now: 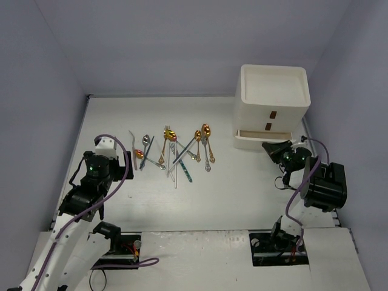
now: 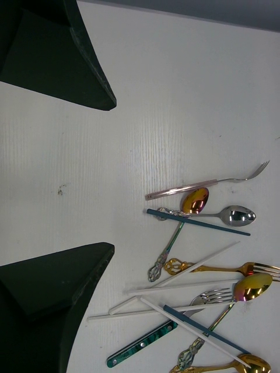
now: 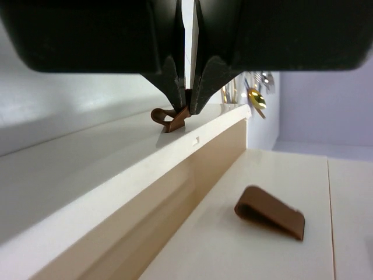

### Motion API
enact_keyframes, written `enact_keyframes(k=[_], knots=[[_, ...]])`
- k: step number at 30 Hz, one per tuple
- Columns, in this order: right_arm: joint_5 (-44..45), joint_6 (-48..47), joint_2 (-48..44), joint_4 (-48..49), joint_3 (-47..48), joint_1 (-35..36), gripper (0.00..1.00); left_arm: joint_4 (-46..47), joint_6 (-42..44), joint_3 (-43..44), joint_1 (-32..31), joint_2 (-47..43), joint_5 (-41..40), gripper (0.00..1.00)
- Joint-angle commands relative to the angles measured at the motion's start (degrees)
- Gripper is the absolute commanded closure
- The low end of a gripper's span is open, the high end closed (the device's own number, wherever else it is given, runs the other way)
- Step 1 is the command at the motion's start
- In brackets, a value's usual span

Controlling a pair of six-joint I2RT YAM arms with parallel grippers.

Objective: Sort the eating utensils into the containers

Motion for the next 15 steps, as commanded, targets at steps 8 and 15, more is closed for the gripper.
enact_keyframes(k=[8,15], knots=[[-0.7,-10.12,-22.13,-8.77,-9.04,-0.56,1.0,3.63,0.66,0.97,-0.68,0.09,-1.1,0.04],[0.42,-10.71,-26.93,-14.15,-12.24,-1.19,1.0,3.54,0.5,0.9,-1.31,0.53,-1.01,0.03]])
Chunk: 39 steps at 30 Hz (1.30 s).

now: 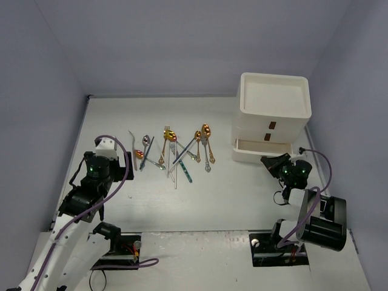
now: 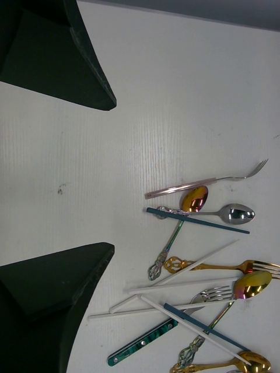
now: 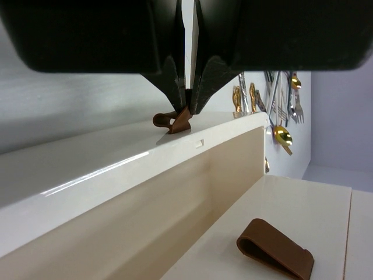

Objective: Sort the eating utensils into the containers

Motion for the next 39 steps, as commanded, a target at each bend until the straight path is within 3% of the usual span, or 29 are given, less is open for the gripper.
enact_keyframes(k=[1,10,39], knots=[[-0.85,-1.66,-3.39,1.12,0.66,-1.0,1.0,3.54,0.6,0.9,-0.65,0.71,-0.58,0.04],[-0.79,-3.32,-1.54,-4.73,1.74,-2.29,1.0,3.71,0.6,0.98,-1.0,1.19,-0.49,0.04],[3.58,-4.84,-17.31,-28.74,-1.44,-2.38,0.97,3.98,0.6,0.82,-1.09,1.76,-0.22,0.04]])
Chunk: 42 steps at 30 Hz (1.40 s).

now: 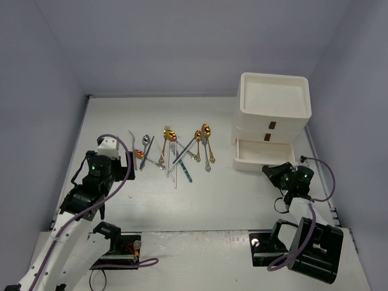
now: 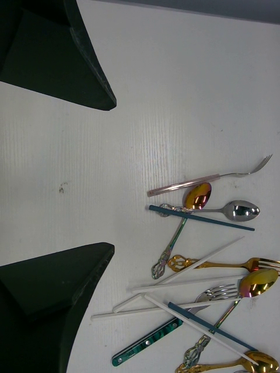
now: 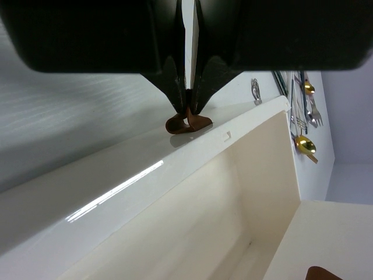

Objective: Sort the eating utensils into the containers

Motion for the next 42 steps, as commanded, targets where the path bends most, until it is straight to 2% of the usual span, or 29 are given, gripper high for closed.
enact_keyframes(k=[1,4,8,10,15,19,24,29,34,40,42], knots=[[1.7,-3.07,-1.72,-6.11,1.76,-0.25,0.9,3.96,0.6,0.89,-0.4,0.8,-0.17,0.04],[1.89,-5.56,-2.6,-9.78,5.11,-0.15,0.64,3.96,0.51,0.89,-0.5,0.89,-0.16,0.04],[3.01,-9.09,-3.54,-16.13,9.74,0.01,0.41,3.87,0.51,0.9,-0.66,1.23,-0.25,0.04],[3.57,-9.61,-4.04,-19.1,11.75,0.17,0.36,3.84,0.48,0.9,-0.75,1.34,-0.23,0.04],[5.67,-10.98,-5.32,-26.76,17.41,1.44,0.34,3.69,0.51,0.98,-1.05,2.18,-0.46,0.04],[11.14,-13.55,-5.65,-33.68,25.2,2.76,0.34,3.42,0.43,1.17,-1.54,2.93,-0.79,0.04],[17.22,-18.79,-5.19,-38.1,34.27,8.37,0.34,3.35,0.33,1.34,-1.9,3.62,-1.31,0.03],[24.24,-22.61,-1.07,-40.28,43.12,20.38,0.34,3.42,0.25,1.32,-2.25,3.77,-1.6,0.04],[37.03,-22.53,4.47,-40.62,48.07,36.44,0.35,3.25,0.15,1.34,-2.23,3.4,-2.31,0.04],[46.07,-20.57,16.17,-40.45,54.25,53.66,0.38,2.9,-0.01,1.34,-2.16,3.17,-3.68,0.03],[46.64,-18.9,20.18,-40.03,56.2,56.0,0.4,2.76,-0.01,1.4,-2.16,3.24,-4.44,0.03]])
